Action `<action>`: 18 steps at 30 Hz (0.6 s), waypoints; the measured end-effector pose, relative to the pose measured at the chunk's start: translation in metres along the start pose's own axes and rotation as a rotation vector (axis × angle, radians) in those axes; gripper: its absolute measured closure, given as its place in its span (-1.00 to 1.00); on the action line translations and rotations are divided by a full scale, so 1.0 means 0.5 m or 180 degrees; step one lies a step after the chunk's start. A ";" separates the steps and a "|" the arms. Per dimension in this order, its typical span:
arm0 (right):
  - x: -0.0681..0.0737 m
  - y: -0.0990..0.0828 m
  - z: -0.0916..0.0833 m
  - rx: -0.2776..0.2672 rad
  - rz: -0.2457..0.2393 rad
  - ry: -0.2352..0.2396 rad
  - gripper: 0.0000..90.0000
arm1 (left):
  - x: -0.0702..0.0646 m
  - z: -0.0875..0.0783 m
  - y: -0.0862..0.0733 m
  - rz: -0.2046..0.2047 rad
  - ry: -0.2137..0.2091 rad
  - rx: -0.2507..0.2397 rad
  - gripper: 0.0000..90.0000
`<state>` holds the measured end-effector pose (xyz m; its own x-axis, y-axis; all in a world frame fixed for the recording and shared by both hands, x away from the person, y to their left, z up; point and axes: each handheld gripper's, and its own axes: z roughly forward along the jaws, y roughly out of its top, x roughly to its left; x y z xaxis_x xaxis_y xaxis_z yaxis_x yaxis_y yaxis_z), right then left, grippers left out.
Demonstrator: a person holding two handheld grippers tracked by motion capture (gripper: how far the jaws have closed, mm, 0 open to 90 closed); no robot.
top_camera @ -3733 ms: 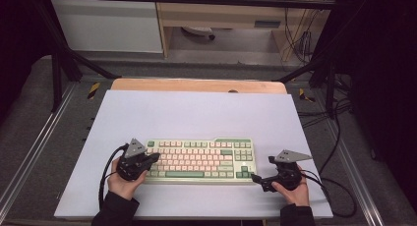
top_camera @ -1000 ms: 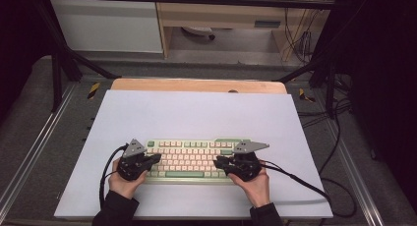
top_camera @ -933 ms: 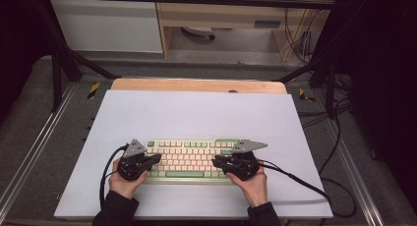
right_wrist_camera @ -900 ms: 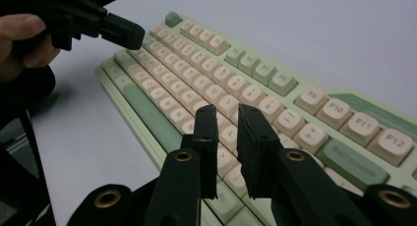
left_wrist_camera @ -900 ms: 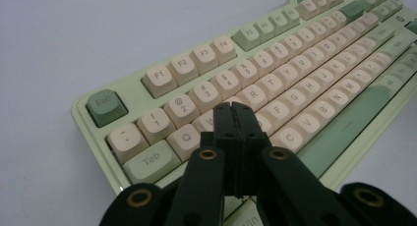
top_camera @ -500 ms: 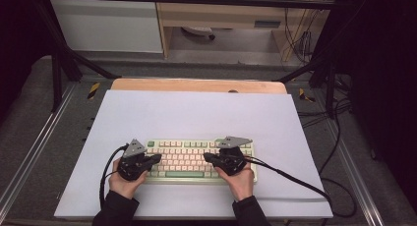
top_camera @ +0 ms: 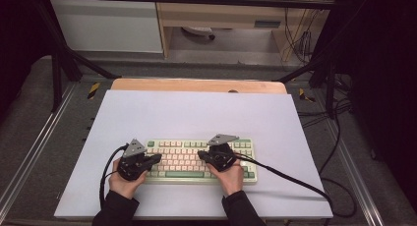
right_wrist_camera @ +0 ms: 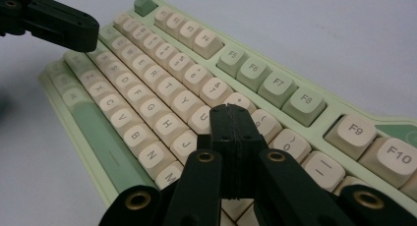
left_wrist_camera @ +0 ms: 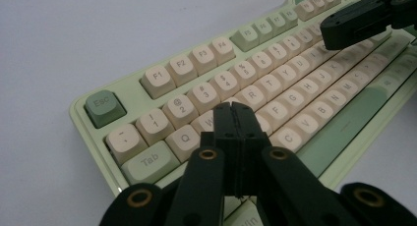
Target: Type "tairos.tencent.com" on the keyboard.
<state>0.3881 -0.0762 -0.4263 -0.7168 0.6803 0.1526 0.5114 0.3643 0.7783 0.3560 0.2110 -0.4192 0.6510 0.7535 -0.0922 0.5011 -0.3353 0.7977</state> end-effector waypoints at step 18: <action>0.002 -0.002 0.019 0.0027 -0.0020 0.0016 1.00 | 0.000 0.000 0.000 -0.0003 0.0001 -0.0008 1.00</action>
<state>0.3916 -0.0700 -0.4331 -0.7223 0.6749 0.1509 0.5111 0.3739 0.7740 0.3559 0.2109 -0.4191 0.6504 0.7539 -0.0928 0.5003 -0.3332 0.7992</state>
